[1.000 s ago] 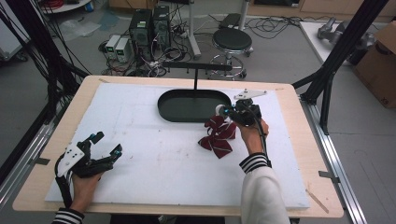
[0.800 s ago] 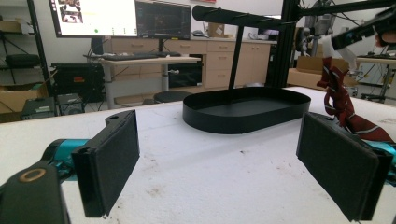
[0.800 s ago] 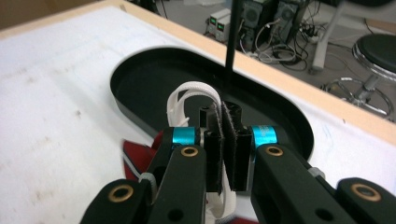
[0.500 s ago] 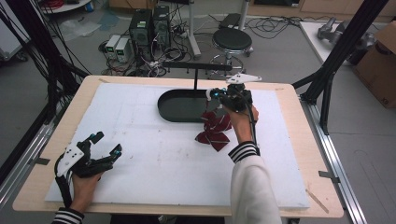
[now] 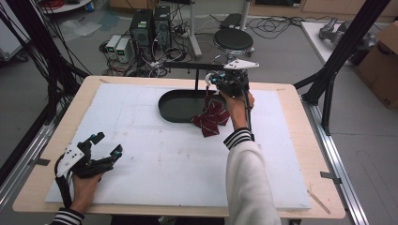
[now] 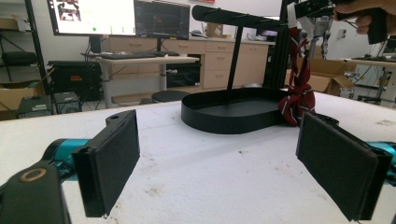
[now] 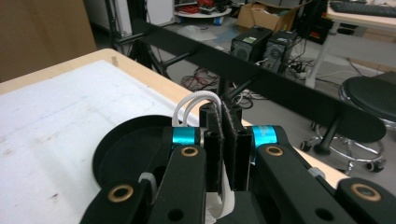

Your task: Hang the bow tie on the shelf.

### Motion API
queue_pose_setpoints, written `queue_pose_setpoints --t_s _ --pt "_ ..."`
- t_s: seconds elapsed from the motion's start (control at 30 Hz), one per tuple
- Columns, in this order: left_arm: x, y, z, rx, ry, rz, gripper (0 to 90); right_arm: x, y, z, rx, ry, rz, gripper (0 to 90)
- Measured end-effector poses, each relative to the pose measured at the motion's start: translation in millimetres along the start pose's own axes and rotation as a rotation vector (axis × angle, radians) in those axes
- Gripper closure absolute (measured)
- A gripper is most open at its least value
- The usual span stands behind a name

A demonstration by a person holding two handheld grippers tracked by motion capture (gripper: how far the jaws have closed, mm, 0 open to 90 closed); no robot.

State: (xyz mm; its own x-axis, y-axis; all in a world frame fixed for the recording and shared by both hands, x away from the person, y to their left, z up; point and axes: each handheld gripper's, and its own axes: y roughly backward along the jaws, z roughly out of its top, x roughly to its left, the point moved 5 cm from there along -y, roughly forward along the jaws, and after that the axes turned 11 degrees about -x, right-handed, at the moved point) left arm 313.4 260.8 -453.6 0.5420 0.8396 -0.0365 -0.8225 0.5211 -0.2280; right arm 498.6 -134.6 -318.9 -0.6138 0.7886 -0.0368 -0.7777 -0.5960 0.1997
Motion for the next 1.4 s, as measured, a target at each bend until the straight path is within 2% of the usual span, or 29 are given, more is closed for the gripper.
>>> queue_pose_setpoints --t_s 0.1,0.27,0.33,0.43,0.5,0.7,0.8,0.87,1.03,1.4 --pt "0.3 0.0 0.0 0.001 0.005 0.0 13.9 -2.4 -5.1 6.5 -0.02 0.017 -0.011 87.4" --pt "0.6 0.1 0.1 -0.001 0.01 0.0 13.8 -5.8 -14.6 15.6 -0.018 0.006 -0.009 87.4" --pt "0.6 0.1 0.1 0.0 0.011 0.0 13.9 -6.3 -16.8 20.5 -0.033 0.029 -0.022 87.4" --pt "0.9 0.2 0.1 -0.002 0.014 0.001 13.9 -9.1 -21.5 26.3 -0.016 0.016 -0.023 87.4" --pt "0.8 0.2 0.2 -0.003 0.014 0.001 13.8 -9.6 -23.7 32.1 -0.04 0.026 -0.034 87.4" --pt "1.0 0.3 0.1 -0.002 0.014 0.002 13.9 -13.2 -32.4 40.0 -0.041 0.023 -0.03 87.3" --pt "1.1 0.4 0.1 -0.003 0.014 0.002 13.9 -13.6 -37.3 44.5 -0.056 0.045 -0.034 87.3" --pt "1.1 0.4 0.2 -0.004 0.013 0.002 13.8 -15.4 -40.1 42.8 -0.046 0.063 -0.05 87.2" --pt "1.1 0.6 0.2 -0.002 0.012 0.002 13.9 -22.9 -46.8 32.1 -0.014 0.039 -0.061 87.0" --pt "1.2 0.7 0.2 -0.002 0.011 0.002 13.9 -30.8 -48.0 23.5 0.054 0.1 -0.092 83.9"
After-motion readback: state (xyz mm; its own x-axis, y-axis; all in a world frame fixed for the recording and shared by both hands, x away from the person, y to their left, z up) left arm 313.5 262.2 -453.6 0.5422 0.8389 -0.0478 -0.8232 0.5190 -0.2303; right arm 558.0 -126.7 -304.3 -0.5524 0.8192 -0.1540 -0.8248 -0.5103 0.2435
